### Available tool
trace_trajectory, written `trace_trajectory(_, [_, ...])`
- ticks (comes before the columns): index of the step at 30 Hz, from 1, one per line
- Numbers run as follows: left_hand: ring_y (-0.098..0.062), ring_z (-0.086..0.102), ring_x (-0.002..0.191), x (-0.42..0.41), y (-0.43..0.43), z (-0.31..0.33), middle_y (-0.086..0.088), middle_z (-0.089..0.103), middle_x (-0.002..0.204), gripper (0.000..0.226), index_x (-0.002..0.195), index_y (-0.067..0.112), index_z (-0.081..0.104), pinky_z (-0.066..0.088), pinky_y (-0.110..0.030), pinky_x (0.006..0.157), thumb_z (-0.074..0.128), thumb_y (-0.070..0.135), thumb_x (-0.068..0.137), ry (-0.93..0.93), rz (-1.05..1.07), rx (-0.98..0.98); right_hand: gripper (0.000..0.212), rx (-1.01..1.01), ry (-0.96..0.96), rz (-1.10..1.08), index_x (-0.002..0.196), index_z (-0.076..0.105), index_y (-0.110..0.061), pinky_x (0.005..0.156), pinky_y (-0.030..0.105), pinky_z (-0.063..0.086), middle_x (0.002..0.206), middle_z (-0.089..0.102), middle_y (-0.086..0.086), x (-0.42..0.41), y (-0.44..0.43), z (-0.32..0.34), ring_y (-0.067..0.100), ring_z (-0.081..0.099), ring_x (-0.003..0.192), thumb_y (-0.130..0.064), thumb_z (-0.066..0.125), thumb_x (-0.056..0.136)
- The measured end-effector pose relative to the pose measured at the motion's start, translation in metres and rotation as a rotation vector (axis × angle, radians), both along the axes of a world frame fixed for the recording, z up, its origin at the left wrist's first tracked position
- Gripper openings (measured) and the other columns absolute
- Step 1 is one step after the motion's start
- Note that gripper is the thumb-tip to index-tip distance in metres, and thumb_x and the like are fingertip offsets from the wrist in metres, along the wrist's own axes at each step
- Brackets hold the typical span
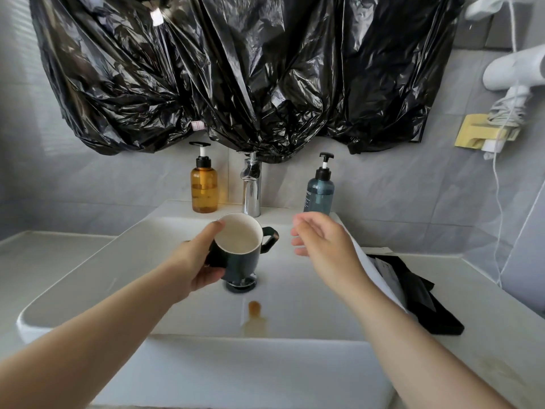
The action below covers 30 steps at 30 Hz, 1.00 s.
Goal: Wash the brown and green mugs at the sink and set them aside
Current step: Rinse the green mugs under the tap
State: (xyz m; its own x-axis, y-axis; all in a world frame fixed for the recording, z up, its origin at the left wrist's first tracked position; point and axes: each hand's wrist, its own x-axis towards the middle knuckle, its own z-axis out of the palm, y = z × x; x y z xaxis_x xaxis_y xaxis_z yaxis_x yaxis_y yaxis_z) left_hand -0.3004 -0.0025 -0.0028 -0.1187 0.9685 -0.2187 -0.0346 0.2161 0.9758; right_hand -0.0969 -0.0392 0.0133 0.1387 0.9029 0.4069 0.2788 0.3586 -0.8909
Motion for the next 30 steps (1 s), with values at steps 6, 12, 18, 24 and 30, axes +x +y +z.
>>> trace_trajectory(6, [-0.019, 0.051, 0.055, 0.002, 0.057, 0.015, -0.008, 0.050, 0.085, 0.055, 0.107, 0.013, 0.050, 0.042, -0.015, 0.034, 0.058, 0.063, 0.086, 0.030, 0.031, 0.003, 0.012, 0.075, -0.171, -0.085, 0.090, 0.066, -0.027, 0.084, 0.034, 0.053, 0.089, 0.069, -0.009, -0.004, 0.061, 0.022, 0.011, 0.063, 0.089, -0.029, 0.056, 0.094])
trace_trajectory(12, [-0.018, 0.051, 0.057, -0.001, 0.091, 0.012, -0.006, 0.048, 0.085, 0.051, 0.103, 0.015, 0.052, 0.046, -0.018, 0.036, 0.057, 0.063, 0.087, -0.051, -0.005, 0.021, 0.022, 0.187, -0.330, -0.124, 0.104, 0.071, -0.019, 0.067, -0.003, 0.035, 0.100, 0.068, -0.010, -0.026, 0.114, 0.049, 0.002, 0.057, 0.094, -0.031, 0.054, 0.096])
trace_trajectory(18, [-0.017, 0.052, 0.054, -0.013, 0.101, 0.002, -0.006, 0.051, 0.083, 0.048, 0.090, 0.016, 0.054, 0.049, -0.021, 0.043, 0.059, 0.064, 0.085, -0.022, -0.017, 0.039, 0.024, 0.253, -0.394, -0.019, 0.104, 0.074, -0.015, 0.082, 0.014, 0.044, 0.101, 0.070, -0.012, -0.053, 0.146, 0.073, 0.004, 0.060, 0.101, -0.026, 0.054, 0.097])
trace_trajectory(24, [-0.018, 0.056, 0.059, -0.011, 0.105, 0.001, -0.006, 0.054, 0.088, 0.054, 0.105, 0.014, 0.058, 0.050, -0.023, 0.047, 0.060, 0.064, 0.083, -0.040, -0.015, 0.064, 0.026, 0.280, -0.401, -0.011, 0.113, 0.072, -0.014, 0.090, 0.017, 0.044, 0.116, 0.070, -0.004, -0.053, 0.160, 0.076, 0.006, 0.060, 0.109, -0.024, 0.055, 0.097])
trace_trajectory(30, [-0.019, 0.061, 0.058, -0.010, 0.104, -0.001, -0.009, 0.059, 0.095, 0.062, 0.115, 0.013, 0.056, 0.053, -0.025, 0.051, 0.060, 0.065, 0.083, -0.021, 0.010, 0.052, 0.030, 0.225, -0.340, 0.049, 0.124, 0.066, -0.017, 0.096, 0.017, 0.045, 0.125, 0.064, -0.008, -0.048, 0.170, 0.091, 0.001, 0.057, 0.108, -0.021, 0.054, 0.097])
